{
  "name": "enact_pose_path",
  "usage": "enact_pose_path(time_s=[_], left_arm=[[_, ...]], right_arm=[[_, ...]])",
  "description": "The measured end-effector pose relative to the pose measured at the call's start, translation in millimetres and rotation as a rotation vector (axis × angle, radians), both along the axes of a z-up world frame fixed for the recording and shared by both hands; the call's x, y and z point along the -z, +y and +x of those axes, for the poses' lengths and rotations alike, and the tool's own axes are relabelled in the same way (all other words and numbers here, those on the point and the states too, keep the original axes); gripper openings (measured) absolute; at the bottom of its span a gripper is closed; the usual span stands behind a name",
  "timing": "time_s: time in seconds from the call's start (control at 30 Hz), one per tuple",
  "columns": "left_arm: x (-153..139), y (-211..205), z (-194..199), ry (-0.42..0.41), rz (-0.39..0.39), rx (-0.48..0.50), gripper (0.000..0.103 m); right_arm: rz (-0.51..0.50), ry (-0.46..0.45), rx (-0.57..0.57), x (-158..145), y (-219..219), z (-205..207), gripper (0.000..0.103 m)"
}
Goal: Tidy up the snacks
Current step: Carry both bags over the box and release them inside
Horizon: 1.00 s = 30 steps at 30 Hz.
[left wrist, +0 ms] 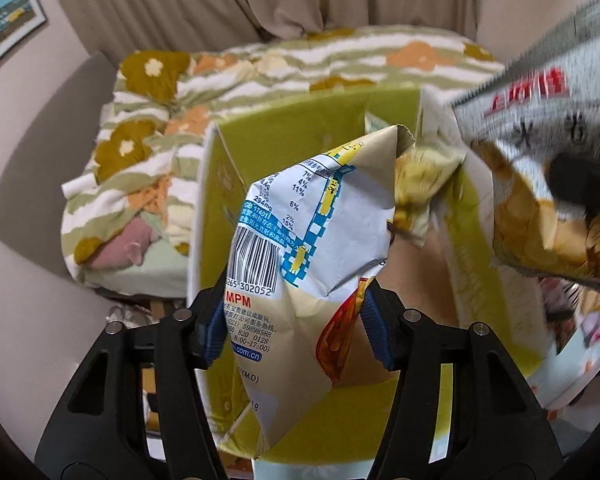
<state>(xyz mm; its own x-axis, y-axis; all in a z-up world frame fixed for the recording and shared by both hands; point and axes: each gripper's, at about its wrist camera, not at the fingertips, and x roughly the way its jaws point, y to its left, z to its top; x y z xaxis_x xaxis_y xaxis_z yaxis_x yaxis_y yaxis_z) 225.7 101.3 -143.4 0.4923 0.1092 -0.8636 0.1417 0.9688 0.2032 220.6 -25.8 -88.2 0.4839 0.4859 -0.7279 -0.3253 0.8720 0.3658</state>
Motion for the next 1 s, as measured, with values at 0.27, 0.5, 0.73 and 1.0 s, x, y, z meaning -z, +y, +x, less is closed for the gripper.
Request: enact_pose_path(time_s=[0.27,0.5,0.73,1.0], left_arm=[[13,12,-12,0.033,-0.103,0.028,0.103],[-12,28,-29,-0.022,-0.130,-0.026,0.103],[-28,44,-39,-0.067,-0.136,-0.096,0.103],[-23,48,-41,-0.065,-0.158,-0.129,0.103]], right_arm=[[-0.033,0.067,0.048,20,9,2,0.049],[-0.030,0.070,0.028,17,17,3,0.049],[-0.056,0.050,-0.024,9,32,9,0.049],[-0.076,0.084,0.047,27,34,17,0.059]])
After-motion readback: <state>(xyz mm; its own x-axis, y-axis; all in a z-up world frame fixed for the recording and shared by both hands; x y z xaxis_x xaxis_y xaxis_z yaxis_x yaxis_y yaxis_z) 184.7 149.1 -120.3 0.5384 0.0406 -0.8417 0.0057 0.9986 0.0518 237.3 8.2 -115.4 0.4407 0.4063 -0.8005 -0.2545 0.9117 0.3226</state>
